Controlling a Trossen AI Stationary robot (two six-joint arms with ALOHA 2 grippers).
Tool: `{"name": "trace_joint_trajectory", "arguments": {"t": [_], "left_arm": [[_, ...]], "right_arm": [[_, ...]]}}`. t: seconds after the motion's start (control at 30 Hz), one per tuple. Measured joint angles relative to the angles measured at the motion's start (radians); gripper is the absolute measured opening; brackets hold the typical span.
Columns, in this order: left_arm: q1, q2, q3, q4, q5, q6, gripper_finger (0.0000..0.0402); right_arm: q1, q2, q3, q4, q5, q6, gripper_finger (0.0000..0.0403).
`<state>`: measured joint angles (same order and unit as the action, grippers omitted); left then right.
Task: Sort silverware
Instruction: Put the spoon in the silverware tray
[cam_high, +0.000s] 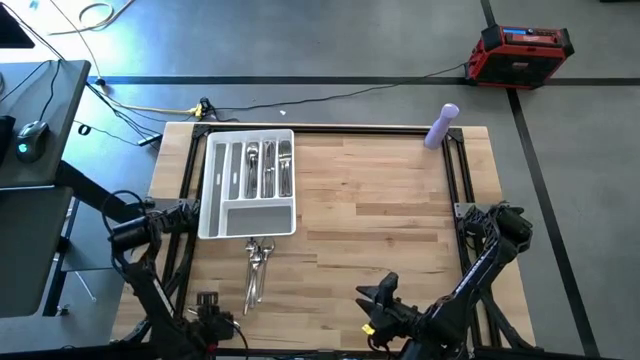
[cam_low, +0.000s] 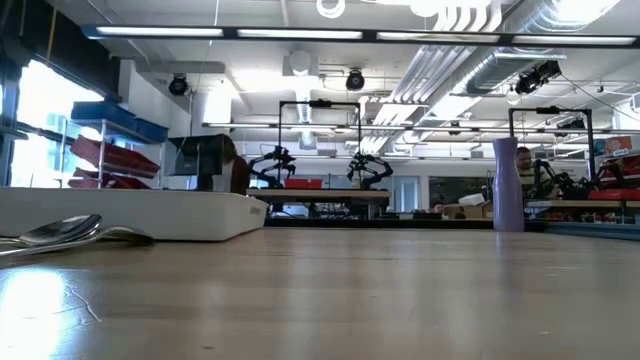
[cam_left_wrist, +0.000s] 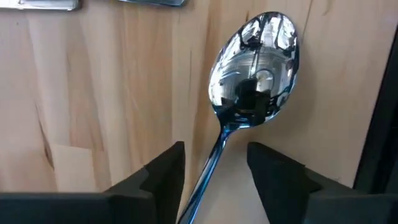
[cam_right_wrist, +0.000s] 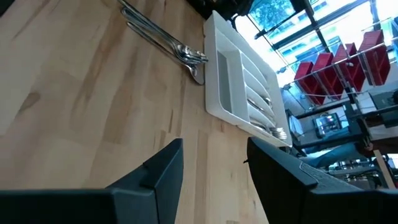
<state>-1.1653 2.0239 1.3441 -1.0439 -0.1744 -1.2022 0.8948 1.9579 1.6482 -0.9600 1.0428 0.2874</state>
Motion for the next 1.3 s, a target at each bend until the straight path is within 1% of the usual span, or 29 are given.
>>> {"name": "trace_joint_trajectory", "arguments": {"t": [0.1,0.23,0.27,0.43,0.47,0.53,0.63,0.7,0.73,0.8,0.87,0.93,1.03,1.1,1.17,1.23,1.3], "left_arm": [[0.015,0.004,-0.001,0.003,-0.006,0.004,0.0117],[0.034,0.006,-0.003,0.004,-0.041,0.003,0.0029],[0.038,0.007,-0.003,0.003,-0.054,0.002,0.0015],[0.061,0.002,-0.006,-0.003,-0.133,0.0,0.0003],[0.066,-0.004,-0.005,-0.009,-0.161,0.0,0.0002],[0.073,-0.026,0.005,-0.026,-0.226,0.0,0.0002],[0.081,-0.077,0.042,-0.059,-0.365,0.001,0.0001],[0.086,-0.12,0.065,-0.071,-0.467,0.019,0.0],[0.088,-0.143,0.072,-0.065,-0.517,0.035,0.0],[0.094,-0.189,0.085,-0.047,-0.625,0.06,0.0],[0.104,-0.222,0.087,-0.002,-0.722,0.084,0.0],[0.12,-0.236,0.087,0.072,-0.767,0.151,0.0],[0.155,-0.236,0.087,0.213,-0.775,0.292,0.0],[0.176,-0.231,0.087,0.316,-0.787,0.385,0.0],[0.188,-0.23,0.087,0.391,-0.809,0.471,0.0],[0.199,-0.23,0.087,0.451,-0.83,0.534,0.0],[0.205,-0.23,0.087,0.492,-0.838,0.58,0.0]], "right_arm": [[0.0,0.0,0.0,0.0,0.0,0.0,0.0161],[0.0,0.0,0.0,0.0,0.0,0.0,0.0161],[0.0,0.0,0.0,0.0,0.0,0.0,0.0161],[0.0,0.0,0.0,0.0,-0.003,0.0,0.0161],[0.0,0.0,0.0,0.0,-0.004,0.0,0.0161],[0.0,0.0,0.0,0.0,-0.008,0.0,0.0161],[-0.001,0.0,-0.007,0.021,-0.026,-0.024,0.0161],[-0.006,0.0,-0.037,0.109,-0.022,-0.088,0.0161],[-0.009,0.0,-0.059,0.181,-0.022,-0.143,0.0161],[-0.019,0.0,-0.112,0.376,-0.022,-0.284,0.0161],[-0.034,0.0,-0.163,0.626,-0.04,-0.45,0.0161],[-0.054,0.0,-0.204,0.862,-0.098,-0.586,0.0161],[-0.099,0.0,-0.245,1.15,-0.266,-0.686,0.0161],[-0.131,0.0,-0.256,1.251,-0.402,-0.692,0.0163],[-0.158,0.0,-0.256,1.284,-0.513,-0.689,0.0171],[-0.178,0.0,-0.256,1.292,-0.566,-0.698,0.0185],[-0.191,0.0,-0.256,1.306,-0.573,-0.73,0.02]]}}
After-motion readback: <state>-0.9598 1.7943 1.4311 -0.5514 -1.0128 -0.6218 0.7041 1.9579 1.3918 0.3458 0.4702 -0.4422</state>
